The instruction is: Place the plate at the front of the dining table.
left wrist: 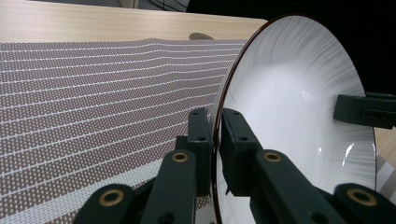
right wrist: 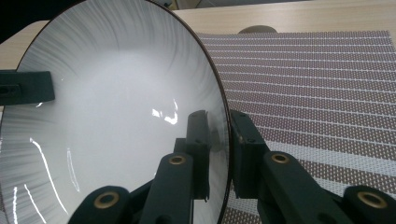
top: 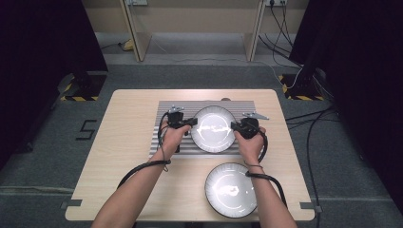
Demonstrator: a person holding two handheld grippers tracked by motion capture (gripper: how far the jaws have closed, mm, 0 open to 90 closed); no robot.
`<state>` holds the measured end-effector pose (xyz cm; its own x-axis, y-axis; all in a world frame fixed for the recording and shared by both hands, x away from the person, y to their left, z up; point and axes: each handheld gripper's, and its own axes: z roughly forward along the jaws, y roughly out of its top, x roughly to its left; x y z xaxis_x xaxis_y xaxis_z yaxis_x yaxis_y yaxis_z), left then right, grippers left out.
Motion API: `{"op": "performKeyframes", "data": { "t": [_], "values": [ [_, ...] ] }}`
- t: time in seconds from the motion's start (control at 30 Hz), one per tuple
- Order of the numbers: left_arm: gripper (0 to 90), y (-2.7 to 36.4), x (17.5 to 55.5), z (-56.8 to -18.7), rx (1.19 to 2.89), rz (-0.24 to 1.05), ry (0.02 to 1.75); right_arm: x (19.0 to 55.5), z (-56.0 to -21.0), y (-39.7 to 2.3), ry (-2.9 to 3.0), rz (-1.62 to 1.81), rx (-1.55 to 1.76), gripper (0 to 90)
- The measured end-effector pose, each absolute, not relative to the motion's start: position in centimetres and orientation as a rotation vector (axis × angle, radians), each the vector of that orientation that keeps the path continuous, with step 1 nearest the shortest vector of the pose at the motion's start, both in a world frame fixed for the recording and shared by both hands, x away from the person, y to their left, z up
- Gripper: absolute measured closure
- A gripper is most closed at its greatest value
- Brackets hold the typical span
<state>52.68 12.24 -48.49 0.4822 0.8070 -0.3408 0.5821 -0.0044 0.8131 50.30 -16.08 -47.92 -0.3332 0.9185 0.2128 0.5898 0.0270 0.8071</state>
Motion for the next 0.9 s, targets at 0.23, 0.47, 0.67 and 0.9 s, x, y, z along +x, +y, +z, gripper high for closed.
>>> {"op": "performKeyframes", "data": {
  "t": [0.23,0.47,0.67,0.9],
  "values": [
    [83.7,12.1,52.8,-48.6,1.701,0.288,1.222,50.5,-48.3,-16.2,1.957,1.187,1.559,80.5],
    [84.1,12.1,53.1,-48.4,1.714,0.321,1.249,50.6,-48.5,-16.4,1.962,1.185,1.567,80.6],
    [82.7,12.1,53.2,-48.8,1.749,0.331,1.258,50.8,-48.9,-16.4,1.973,1.169,1.584,81.2],
    [76.5,12.4,53.3,-49.0,1.725,0.319,1.274,50.9,-49.0,-16.3,1.969,1.166,1.583,80.4]
  ]
}}
